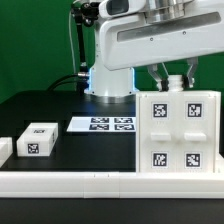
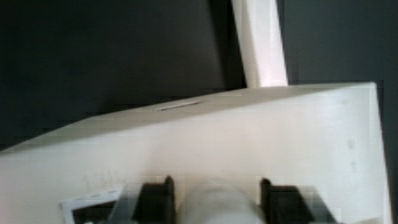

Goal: Assemble cabinet

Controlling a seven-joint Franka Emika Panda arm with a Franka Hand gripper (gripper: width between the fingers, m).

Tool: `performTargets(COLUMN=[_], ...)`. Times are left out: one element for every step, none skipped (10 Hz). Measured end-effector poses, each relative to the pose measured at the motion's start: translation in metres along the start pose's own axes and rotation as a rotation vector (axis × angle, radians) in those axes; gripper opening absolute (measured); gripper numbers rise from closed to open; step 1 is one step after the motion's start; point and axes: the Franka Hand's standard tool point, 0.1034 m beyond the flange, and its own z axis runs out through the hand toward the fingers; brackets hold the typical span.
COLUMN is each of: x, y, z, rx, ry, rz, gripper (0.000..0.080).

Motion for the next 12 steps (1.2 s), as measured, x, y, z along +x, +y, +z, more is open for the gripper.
performTargets(x=[0.005, 0.011, 0.016, 0.015, 0.016, 0.016, 0.017, 0.017, 0.017, 0.017, 0.018, 0.018], y=[-0.002, -0.003, -0.004, -0.004, -0.005, -0.006, -0.007, -0.007, -0.007, -0.008, -0.008, -0.008], z=[0.001, 0.000, 0.001, 0.001, 0.000, -0.001, -0.002, -0.002, -0.002, -0.002, -0.002, -0.002], rx=[0.002, 0.000, -0.007, -0.005, -0.003, -0.002, -0.002, -0.001, -0.001, -0.001, -0.001, -0.001], ry=[0.005, 0.012, 0.015, 0.015, 0.018, 0.021, 0.023, 0.024, 0.026, 0.026, 0.027, 0.027], rz=[-0.002, -0.009, -0.018, -0.017, -0.018, -0.019, -0.020, -0.020, -0.020, -0.021, -0.021, -0.021], gripper=[0.0222, 0.0222, 0.0222, 0.0222, 0.0400, 0.0547, 0.0547, 0.0627, 0.0645, 0.0645, 0.0648, 0.0648])
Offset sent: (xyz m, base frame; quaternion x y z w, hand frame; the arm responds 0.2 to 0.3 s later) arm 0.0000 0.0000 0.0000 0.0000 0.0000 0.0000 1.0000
